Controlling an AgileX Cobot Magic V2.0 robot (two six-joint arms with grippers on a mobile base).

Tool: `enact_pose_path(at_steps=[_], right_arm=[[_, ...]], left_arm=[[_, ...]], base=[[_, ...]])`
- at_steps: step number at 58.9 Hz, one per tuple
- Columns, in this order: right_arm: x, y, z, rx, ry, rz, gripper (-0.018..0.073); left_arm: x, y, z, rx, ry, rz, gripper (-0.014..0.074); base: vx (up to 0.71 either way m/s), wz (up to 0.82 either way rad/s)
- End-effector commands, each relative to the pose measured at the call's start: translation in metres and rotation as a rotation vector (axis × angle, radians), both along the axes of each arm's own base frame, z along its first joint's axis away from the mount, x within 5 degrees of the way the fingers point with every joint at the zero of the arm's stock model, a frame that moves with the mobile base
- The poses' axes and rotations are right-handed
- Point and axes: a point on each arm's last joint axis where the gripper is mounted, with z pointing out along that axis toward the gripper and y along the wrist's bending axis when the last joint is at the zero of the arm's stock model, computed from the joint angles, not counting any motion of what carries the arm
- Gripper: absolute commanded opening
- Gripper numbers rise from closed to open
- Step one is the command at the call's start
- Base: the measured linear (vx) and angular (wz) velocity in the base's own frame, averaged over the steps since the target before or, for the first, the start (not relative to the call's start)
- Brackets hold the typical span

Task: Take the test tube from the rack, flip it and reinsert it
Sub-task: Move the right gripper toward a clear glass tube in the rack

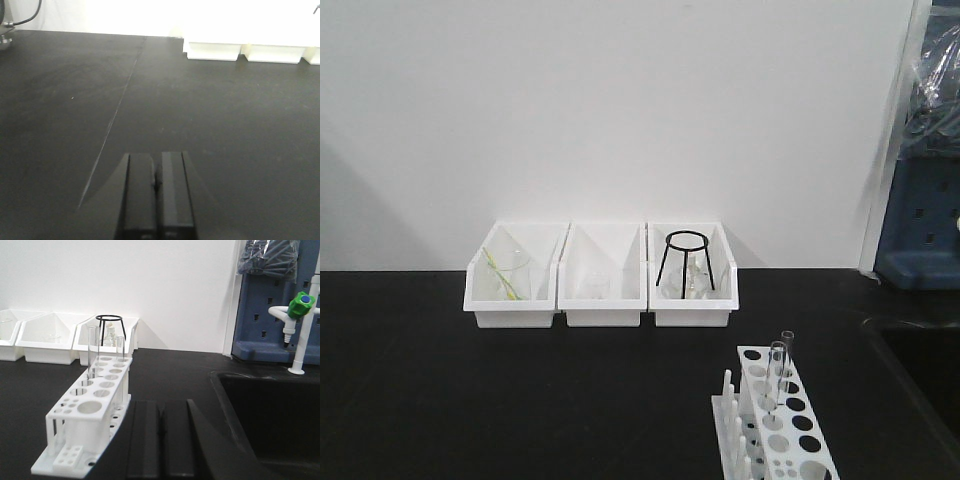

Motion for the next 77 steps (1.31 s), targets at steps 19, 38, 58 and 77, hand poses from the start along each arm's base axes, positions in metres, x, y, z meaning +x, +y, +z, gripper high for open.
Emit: enact_pose_path(at_steps=[19,38,58,77], right_arm=[[-0.0009,0.0011,0.0075,-0.009,-0.088,0.013,-0.0008],[-0.0009,0.0011,0.0075,-0.009,-0.088,0.013,-0.0008],[-0.0009,0.0011,0.0076,-0.008,-0.089,0.013,-0.0008],[-0.0009,0.0011,0.0076,-0.008,-0.089,0.013,-0.0008]], left_arm=[[0.0007,-0.0008,0.0085,0.005,-0.099,-0.011,-0.0006],[0.0007,-0.0008,0.0085,0.005,-0.099,-0.011,-0.0006],[0.0007,-0.0008,0.0085,0.005,-0.099,-0.011,-0.0006],[0.0007,-0.0008,0.0085,0.005,-0.099,-0.011,-0.0006]], base=[[0.16,0.0],[0.11,0.01],[0.06,-0.01],[0.0,0.0]])
